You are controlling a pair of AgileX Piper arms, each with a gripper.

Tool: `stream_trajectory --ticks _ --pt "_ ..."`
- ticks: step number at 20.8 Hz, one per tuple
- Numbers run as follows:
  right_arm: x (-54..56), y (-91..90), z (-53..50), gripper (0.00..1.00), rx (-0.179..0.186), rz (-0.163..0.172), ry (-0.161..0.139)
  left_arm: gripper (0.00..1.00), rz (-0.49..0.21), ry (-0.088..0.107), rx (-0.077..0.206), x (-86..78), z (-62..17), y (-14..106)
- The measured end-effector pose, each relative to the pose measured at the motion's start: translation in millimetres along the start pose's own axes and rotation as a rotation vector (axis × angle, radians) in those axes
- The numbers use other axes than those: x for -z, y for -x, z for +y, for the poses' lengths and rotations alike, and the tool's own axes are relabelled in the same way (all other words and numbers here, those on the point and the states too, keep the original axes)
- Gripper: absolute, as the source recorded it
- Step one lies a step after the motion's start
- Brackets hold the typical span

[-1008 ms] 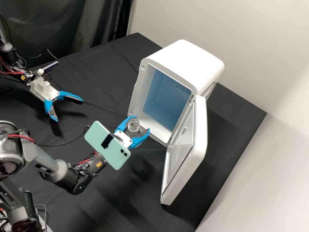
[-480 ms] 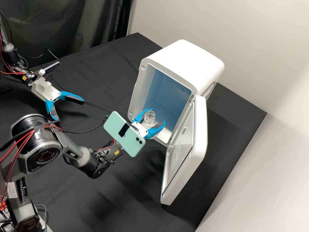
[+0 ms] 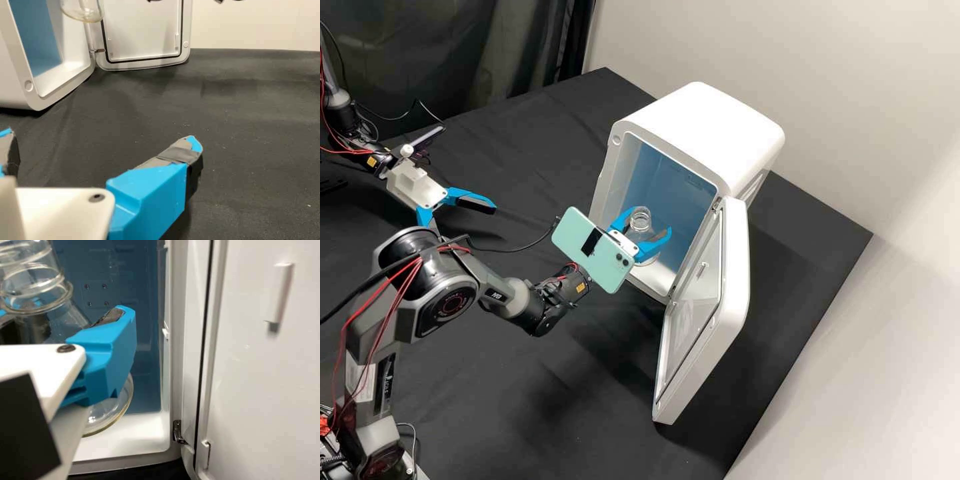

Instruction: Place the flask in the incubator

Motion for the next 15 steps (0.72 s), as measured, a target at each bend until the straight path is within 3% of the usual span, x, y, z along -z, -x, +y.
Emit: stream_trajectory --ticks 2,5,8,10,15 --pt "1.5 -9.1 -6.9 0.00 0.008 -0.008 0.008 1.00 0.001 -0.003 0.000 0.2 -0.1 -0.1" --pt "3.8 -20.4 -20.0 0.00 0.042 -0.013 0.045 1.00 0.002 0.004 0.014 1.1 -3.8 -1.1" --pt "-0.3 -29.4 -33.3 0.00 0.076 -0.026 0.074 1.00 0.002 0.004 0.021 1.6 -5.8 -1.5" --pt "-4.9 -34.7 -38.9 0.00 0.097 -0.046 0.082 1.00 0.004 0.006 0.021 1.9 -6.0 -1.6" --pt "-8.8 -54.3 -46.3 0.00 0.103 -0.087 0.089 1.00 0.021 0.012 0.015 3.4 -5.4 -1.6"
